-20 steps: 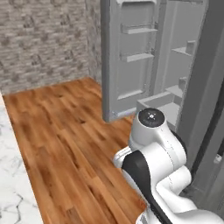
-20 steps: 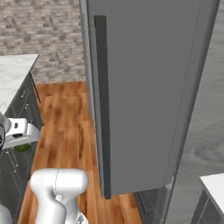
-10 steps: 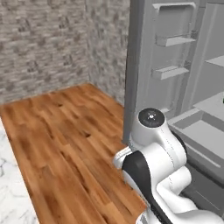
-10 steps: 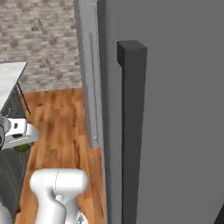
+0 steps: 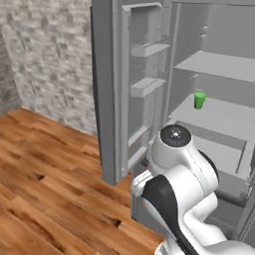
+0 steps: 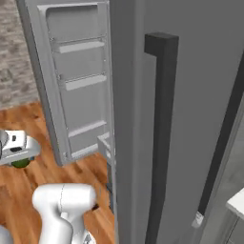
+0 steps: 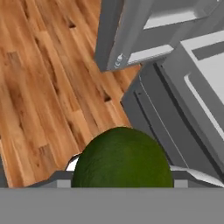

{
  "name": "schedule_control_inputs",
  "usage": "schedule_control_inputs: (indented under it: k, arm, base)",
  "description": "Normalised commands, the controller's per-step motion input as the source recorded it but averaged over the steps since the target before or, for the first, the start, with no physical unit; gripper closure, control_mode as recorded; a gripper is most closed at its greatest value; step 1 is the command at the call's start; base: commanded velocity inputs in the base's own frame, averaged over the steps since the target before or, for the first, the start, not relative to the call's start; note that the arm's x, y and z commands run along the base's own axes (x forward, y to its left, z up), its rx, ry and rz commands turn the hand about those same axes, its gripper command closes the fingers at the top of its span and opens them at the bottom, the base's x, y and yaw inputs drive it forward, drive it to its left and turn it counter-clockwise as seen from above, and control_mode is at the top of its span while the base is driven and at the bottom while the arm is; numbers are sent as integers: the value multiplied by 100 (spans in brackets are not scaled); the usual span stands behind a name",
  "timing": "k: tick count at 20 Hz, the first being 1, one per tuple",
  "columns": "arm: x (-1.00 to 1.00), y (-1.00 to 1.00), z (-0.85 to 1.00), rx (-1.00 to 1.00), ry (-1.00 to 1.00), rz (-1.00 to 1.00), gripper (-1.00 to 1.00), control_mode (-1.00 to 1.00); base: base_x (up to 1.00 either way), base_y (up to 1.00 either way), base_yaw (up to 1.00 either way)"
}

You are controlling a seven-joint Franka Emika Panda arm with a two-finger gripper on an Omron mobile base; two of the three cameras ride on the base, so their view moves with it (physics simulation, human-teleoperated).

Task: Place the lime and eggplant inside the fridge drawer. Close the drawer after placing the vegetables.

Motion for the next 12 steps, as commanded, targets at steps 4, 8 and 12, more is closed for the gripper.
schedule_control_inputs:
  k: [4,8,12]
  arm:
    - [0,0,0,0,0,0,100,100]
    - [0,0,0,0,0,0,100,100]
    - [0,0,0,0,0,0,100,100]
  base:
    - [72,19,-61]
    - [60,12,-57]
    - [39,1,-50]
